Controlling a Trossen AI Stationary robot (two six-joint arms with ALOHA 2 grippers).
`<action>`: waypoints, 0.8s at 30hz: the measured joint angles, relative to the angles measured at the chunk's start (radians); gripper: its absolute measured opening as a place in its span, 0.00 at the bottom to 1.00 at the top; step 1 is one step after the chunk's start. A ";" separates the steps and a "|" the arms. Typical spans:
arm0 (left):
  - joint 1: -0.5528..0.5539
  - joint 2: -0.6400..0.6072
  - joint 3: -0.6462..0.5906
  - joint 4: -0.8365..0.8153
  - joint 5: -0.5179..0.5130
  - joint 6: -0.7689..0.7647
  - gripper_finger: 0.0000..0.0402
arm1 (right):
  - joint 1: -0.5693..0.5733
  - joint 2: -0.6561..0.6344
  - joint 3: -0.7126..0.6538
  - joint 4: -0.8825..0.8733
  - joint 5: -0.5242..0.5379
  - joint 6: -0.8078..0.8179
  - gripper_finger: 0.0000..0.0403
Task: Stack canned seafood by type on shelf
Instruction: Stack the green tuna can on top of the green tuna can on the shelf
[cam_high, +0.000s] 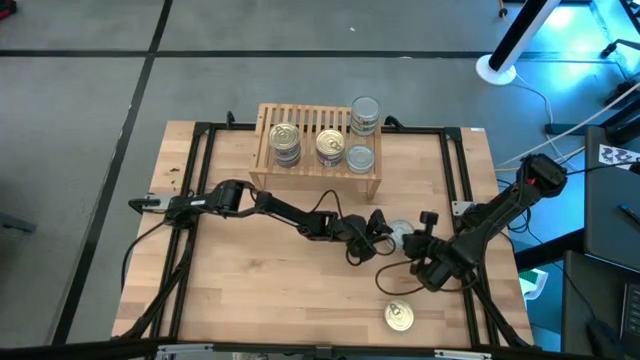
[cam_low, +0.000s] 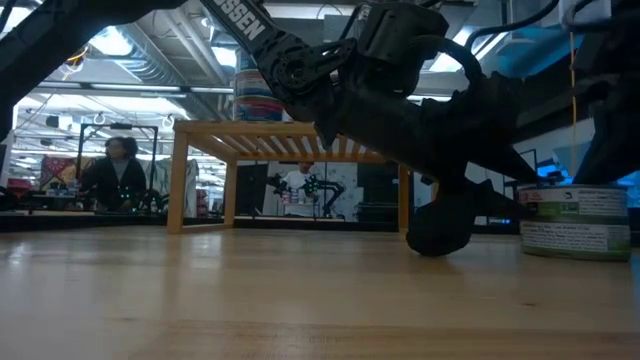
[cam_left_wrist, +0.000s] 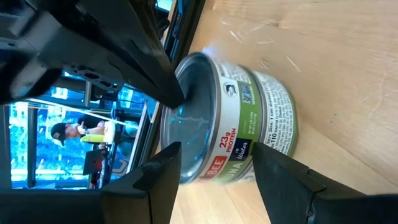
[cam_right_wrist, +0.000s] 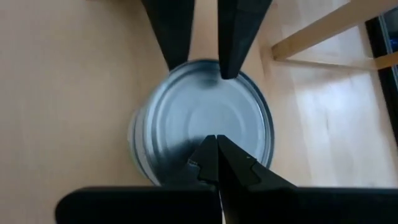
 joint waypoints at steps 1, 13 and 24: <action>-0.002 0.000 0.000 0.000 -0.002 0.000 0.48 | 0.000 -0.004 0.016 -0.019 -0.008 0.001 0.00; -0.005 0.000 0.000 0.000 -0.003 -0.001 0.48 | 0.000 -0.022 0.141 -0.065 -0.243 -0.014 0.00; -0.005 0.000 0.000 0.000 0.002 -0.001 0.48 | 0.000 -0.022 0.141 -0.063 -0.328 -0.034 0.29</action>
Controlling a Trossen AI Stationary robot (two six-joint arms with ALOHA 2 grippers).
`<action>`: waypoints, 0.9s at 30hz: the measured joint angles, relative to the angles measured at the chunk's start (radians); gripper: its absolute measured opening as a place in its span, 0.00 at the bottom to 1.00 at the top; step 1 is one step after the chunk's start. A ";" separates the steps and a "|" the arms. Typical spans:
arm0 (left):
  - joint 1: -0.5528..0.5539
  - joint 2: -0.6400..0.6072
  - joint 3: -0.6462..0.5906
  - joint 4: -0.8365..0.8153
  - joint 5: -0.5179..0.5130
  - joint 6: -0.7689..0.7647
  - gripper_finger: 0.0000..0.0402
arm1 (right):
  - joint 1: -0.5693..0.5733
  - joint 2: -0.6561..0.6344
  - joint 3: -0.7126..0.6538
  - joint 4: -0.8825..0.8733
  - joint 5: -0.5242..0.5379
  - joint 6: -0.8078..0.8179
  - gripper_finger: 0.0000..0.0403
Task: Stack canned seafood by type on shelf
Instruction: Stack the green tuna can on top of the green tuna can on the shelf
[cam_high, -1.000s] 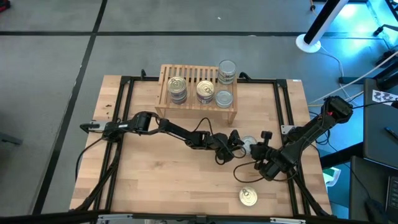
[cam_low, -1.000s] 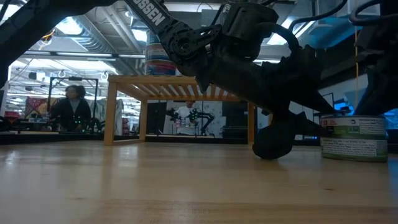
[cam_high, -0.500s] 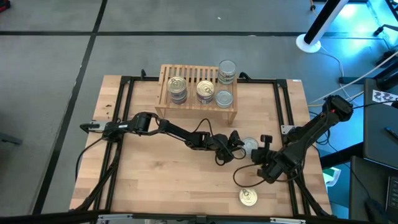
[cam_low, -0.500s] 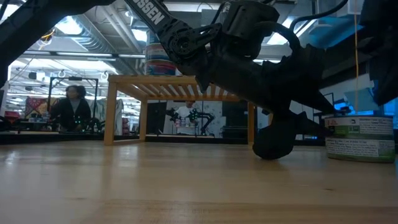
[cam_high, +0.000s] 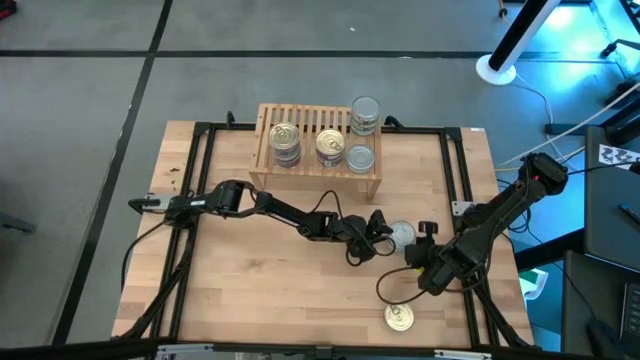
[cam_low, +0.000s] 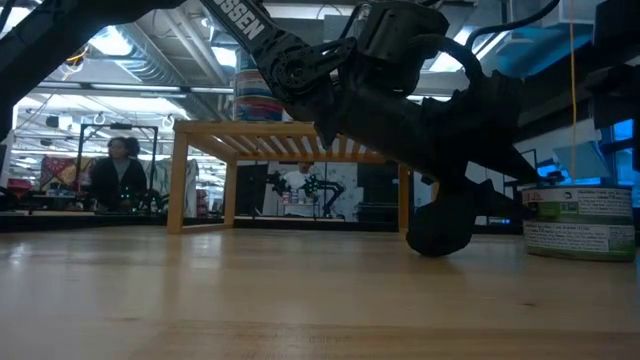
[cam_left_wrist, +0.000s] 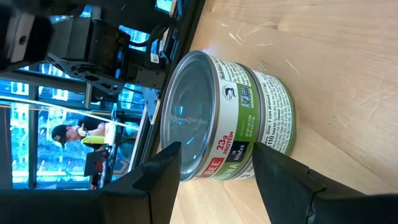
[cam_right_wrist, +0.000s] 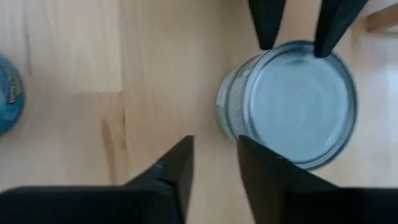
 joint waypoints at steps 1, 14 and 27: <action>0.000 0.000 0.000 0.000 0.000 0.000 0.48 | 0.000 0.000 0.000 -0.001 0.012 -0.005 0.34; 0.000 0.000 0.000 0.000 0.000 -0.002 0.48 | 0.000 0.050 -0.049 -0.004 0.069 -0.164 0.49; 0.000 0.000 0.000 0.000 0.000 -0.002 0.48 | 0.000 0.064 -0.054 -0.006 0.124 -0.166 0.15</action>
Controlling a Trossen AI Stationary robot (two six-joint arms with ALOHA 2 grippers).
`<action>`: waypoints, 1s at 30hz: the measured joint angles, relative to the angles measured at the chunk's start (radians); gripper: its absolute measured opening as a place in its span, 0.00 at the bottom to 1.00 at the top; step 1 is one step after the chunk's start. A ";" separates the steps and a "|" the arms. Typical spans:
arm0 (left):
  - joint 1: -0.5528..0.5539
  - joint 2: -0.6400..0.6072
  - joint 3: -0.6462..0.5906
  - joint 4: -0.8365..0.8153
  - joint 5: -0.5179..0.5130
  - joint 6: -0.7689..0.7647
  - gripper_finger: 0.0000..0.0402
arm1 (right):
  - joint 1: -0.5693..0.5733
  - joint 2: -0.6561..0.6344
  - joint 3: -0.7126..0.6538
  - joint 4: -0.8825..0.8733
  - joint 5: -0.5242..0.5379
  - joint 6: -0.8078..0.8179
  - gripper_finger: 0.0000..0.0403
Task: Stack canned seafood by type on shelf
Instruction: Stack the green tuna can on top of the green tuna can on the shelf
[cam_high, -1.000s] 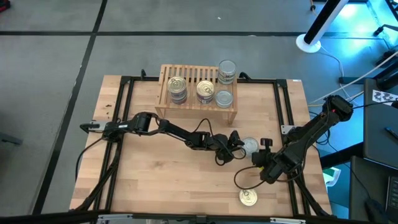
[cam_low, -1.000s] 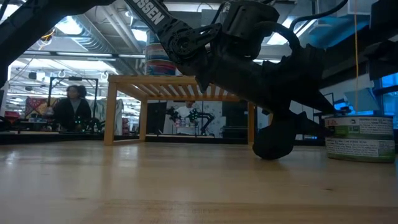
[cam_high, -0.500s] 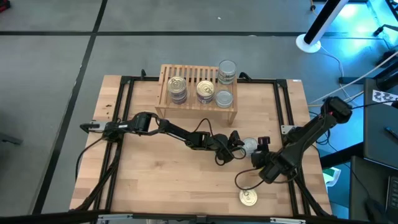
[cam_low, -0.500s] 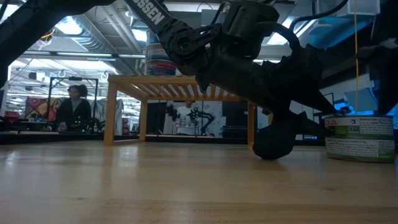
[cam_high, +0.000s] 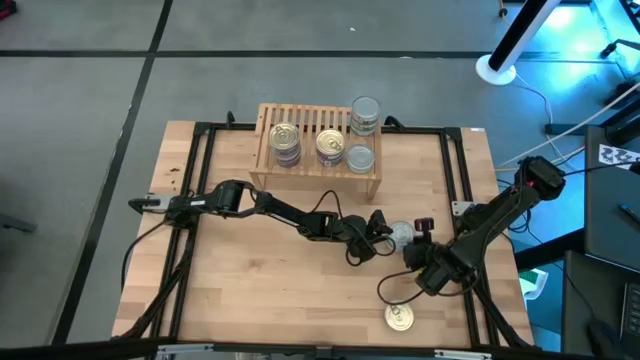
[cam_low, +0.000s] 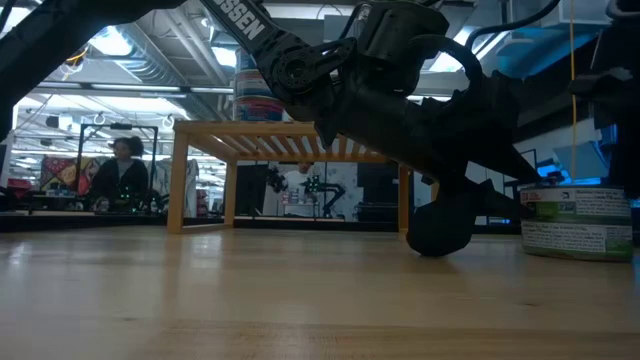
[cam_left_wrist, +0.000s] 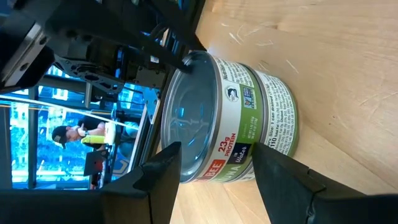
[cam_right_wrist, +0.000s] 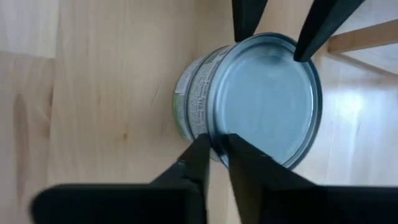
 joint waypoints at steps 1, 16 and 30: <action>0.000 0.000 0.000 0.000 0.000 0.000 0.48 | 0.000 0.000 0.000 0.000 0.000 -0.001 0.11; 0.000 0.000 0.000 0.000 0.000 0.000 0.48 | -0.001 0.000 0.000 0.007 -0.003 0.001 0.01; -0.001 0.000 0.000 0.001 0.000 0.001 0.48 | 0.000 0.001 0.037 0.012 -0.002 -0.018 0.00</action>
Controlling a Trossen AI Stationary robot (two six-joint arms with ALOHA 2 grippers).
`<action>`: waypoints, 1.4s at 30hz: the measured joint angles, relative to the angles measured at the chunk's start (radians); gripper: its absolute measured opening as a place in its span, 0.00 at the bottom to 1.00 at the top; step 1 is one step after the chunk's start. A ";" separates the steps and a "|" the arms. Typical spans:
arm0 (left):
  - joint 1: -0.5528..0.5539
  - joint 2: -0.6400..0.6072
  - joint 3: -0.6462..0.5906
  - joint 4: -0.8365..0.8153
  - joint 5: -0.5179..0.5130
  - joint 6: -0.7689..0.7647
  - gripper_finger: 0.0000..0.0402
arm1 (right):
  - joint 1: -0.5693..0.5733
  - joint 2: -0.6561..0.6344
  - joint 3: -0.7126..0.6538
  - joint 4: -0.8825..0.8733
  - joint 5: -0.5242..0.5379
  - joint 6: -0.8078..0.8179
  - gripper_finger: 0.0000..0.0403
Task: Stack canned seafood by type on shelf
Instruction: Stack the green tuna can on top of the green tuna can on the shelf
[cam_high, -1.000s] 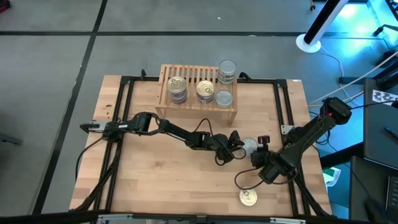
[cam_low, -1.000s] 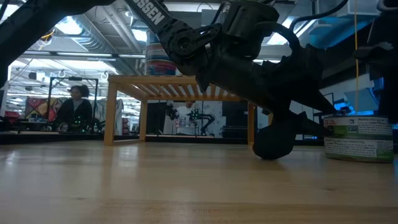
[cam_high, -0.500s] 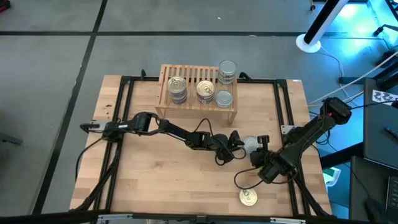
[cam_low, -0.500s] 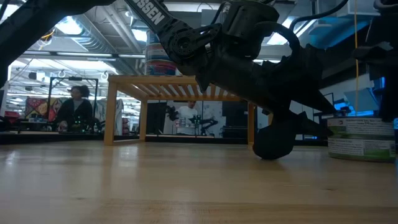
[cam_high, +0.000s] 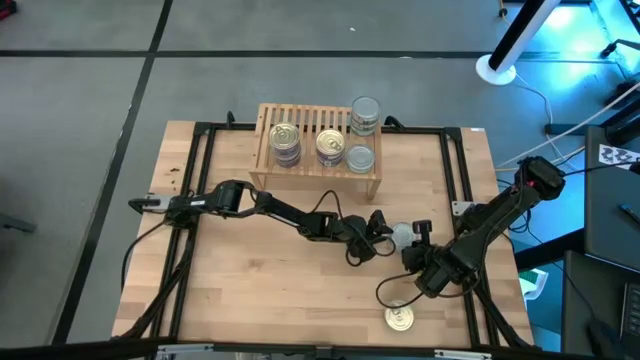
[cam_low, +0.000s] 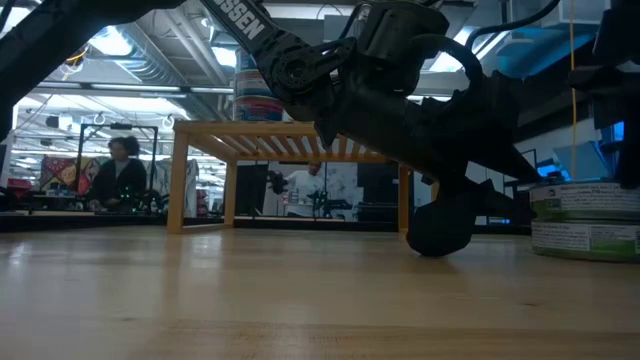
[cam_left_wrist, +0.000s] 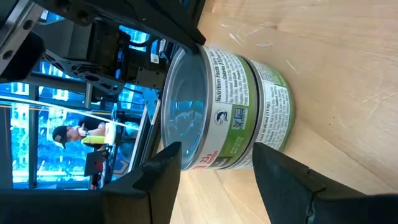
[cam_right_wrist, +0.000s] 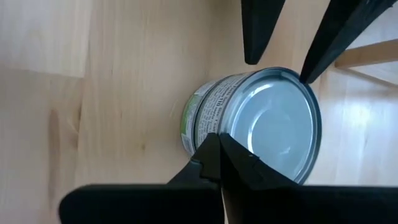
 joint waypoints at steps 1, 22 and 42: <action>0.000 0.000 0.000 0.000 0.000 0.001 0.48 | 0.000 0.000 0.001 0.002 -0.001 0.000 0.00; -0.031 0.000 0.000 0.000 -0.049 0.007 0.48 | 0.000 0.000 0.003 0.055 0.008 0.013 0.00; -0.063 0.000 0.000 0.000 -0.112 -0.003 0.48 | 0.000 0.000 0.004 0.101 0.008 0.013 0.00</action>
